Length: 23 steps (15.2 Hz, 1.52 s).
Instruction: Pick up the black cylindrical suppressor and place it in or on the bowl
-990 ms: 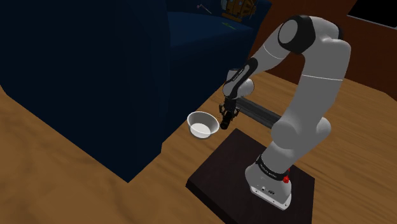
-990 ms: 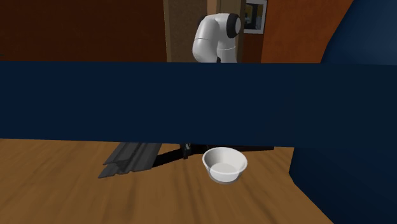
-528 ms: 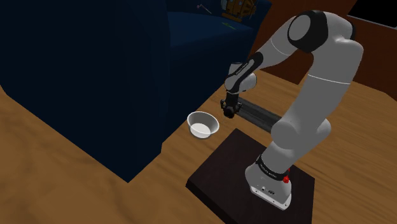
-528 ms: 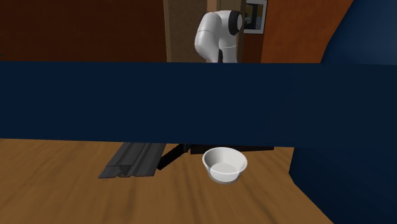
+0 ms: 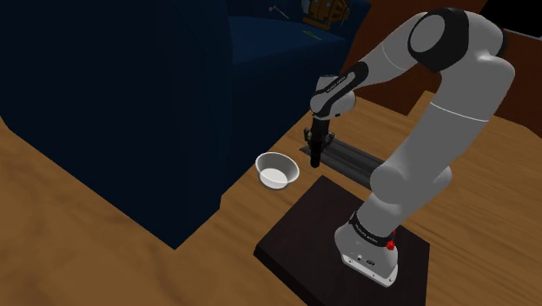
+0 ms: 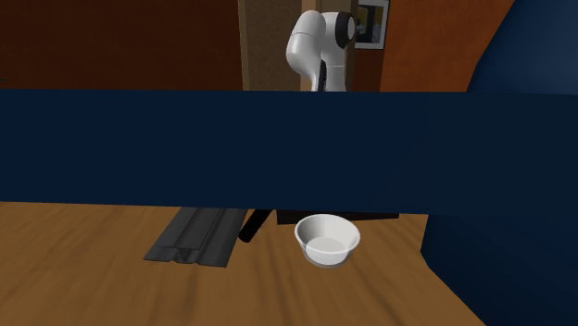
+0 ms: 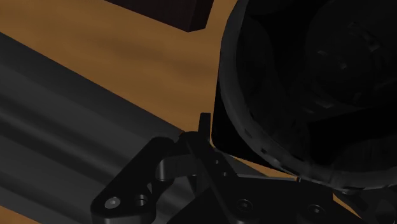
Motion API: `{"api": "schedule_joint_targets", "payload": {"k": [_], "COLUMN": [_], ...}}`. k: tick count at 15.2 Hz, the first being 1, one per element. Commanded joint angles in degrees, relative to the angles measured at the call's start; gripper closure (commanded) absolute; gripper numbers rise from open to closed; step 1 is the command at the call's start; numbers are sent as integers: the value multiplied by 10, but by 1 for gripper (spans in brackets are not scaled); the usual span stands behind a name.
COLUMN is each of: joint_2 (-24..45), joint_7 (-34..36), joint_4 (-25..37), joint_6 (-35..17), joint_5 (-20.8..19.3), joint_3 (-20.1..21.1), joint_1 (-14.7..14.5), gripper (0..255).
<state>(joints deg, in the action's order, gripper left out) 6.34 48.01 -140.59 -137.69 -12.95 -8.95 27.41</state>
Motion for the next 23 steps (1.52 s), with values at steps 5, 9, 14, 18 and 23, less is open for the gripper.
{"api": "schedule_joint_targets", "payload": {"k": [5, 9, 14, 18, 23], "joint_2": [-35, -47, -51, -44, -15], "joint_7": [9, 65, 132, 185, 222], "joint_4": [-2, -17, -19, -9, -1], "joint_6": [35, 41, 51, 60, 43], "joint_5": [3, 16, 36, 54, 59], "joint_3": [8, 39, 81, 113, 132], "joint_1": [-9, -42, -85, -118, -138], "gripper": [255, 255, 255, 255, 255]}}
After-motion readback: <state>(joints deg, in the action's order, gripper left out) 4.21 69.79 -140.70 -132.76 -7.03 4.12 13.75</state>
